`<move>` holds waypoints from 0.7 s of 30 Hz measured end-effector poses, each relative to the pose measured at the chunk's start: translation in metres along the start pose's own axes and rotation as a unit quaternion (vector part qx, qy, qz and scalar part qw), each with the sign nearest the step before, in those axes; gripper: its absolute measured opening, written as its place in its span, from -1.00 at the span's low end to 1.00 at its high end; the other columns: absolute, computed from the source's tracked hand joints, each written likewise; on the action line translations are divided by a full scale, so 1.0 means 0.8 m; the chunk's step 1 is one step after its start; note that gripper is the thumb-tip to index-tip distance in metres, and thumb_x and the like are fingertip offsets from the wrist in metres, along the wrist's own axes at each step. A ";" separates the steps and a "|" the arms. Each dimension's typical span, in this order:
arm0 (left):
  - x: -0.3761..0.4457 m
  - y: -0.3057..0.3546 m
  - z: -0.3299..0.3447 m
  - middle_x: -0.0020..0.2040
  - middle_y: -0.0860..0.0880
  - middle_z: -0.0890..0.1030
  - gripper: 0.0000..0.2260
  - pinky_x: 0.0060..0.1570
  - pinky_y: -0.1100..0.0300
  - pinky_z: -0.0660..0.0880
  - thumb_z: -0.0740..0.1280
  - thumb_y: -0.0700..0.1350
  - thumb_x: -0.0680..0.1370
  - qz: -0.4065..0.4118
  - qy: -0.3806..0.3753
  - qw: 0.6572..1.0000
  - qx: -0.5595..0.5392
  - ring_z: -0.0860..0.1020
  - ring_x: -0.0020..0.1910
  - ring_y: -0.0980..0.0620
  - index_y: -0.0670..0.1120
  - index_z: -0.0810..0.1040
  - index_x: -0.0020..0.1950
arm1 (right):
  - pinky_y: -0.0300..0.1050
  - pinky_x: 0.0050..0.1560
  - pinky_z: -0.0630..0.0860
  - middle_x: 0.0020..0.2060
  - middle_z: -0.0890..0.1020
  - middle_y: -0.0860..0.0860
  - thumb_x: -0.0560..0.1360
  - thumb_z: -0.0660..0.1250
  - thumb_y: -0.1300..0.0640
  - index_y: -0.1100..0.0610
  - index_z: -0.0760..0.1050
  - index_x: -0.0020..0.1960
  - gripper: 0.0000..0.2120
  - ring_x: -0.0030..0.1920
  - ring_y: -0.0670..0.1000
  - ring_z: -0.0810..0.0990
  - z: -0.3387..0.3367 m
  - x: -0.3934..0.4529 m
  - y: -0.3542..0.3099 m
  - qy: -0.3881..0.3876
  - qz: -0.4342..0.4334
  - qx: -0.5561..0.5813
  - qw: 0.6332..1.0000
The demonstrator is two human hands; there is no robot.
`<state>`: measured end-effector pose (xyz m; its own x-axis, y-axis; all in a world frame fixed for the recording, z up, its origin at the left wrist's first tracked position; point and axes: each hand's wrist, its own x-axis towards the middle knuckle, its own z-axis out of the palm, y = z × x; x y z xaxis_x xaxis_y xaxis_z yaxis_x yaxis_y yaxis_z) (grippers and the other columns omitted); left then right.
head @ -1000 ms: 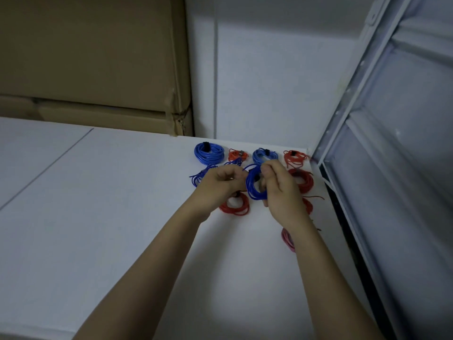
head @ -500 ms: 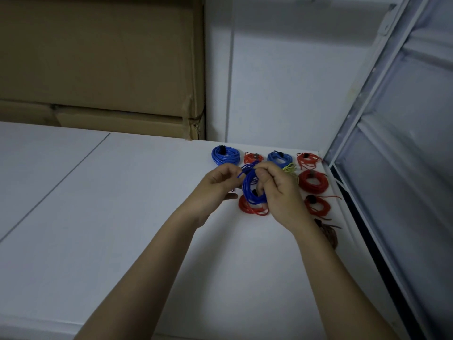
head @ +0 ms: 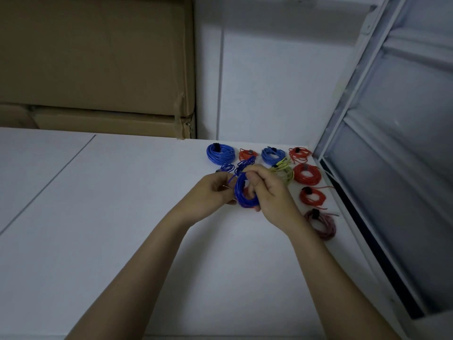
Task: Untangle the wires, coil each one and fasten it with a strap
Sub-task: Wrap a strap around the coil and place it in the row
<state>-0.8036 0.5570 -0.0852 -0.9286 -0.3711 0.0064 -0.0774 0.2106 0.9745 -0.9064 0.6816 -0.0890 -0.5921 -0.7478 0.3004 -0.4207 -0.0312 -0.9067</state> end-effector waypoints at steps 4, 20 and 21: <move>-0.003 -0.004 -0.006 -0.02 -0.15 0.66 -0.82 0.06 0.13 0.57 0.34 -0.36 0.51 0.031 -0.018 0.999 0.020 0.63 -0.03 -0.01 -0.22 0.58 0.08 | -0.22 -0.51 0.37 -0.44 0.41 0.01 0.64 0.11 0.21 0.06 0.49 -0.01 -0.81 -0.49 -0.10 0.36 0.002 -0.004 0.003 -0.005 0.017 0.002 1.000; -0.009 -0.003 -0.001 0.01 -0.04 0.61 -0.75 -0.15 0.25 0.52 0.28 -0.36 0.51 0.029 -0.093 0.988 0.124 0.54 -0.23 0.19 -0.11 0.53 0.13 | -0.35 -0.48 0.34 -0.43 0.46 -0.04 0.63 0.15 0.21 0.07 0.50 0.01 -0.84 -0.52 -0.17 0.40 -0.018 -0.009 0.007 -0.023 0.029 -0.067 0.997; -0.008 -0.002 -0.002 -0.02 0.00 0.60 -0.75 -0.16 0.27 0.50 0.27 -0.35 0.51 0.029 -0.092 0.985 0.140 0.53 -0.24 0.23 -0.08 0.52 0.09 | -0.29 -0.50 0.34 -0.43 0.46 -0.03 0.64 0.14 0.19 0.04 0.49 -0.02 -0.83 -0.53 -0.15 0.37 -0.021 -0.010 0.007 -0.042 0.033 -0.072 0.996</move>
<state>-0.7966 0.5576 -0.0863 -0.9824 -0.1864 -0.0064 -0.0962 0.4768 0.8737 -0.9157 0.6984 -0.0914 -0.5652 -0.7977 0.2103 -0.4806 0.1112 -0.8699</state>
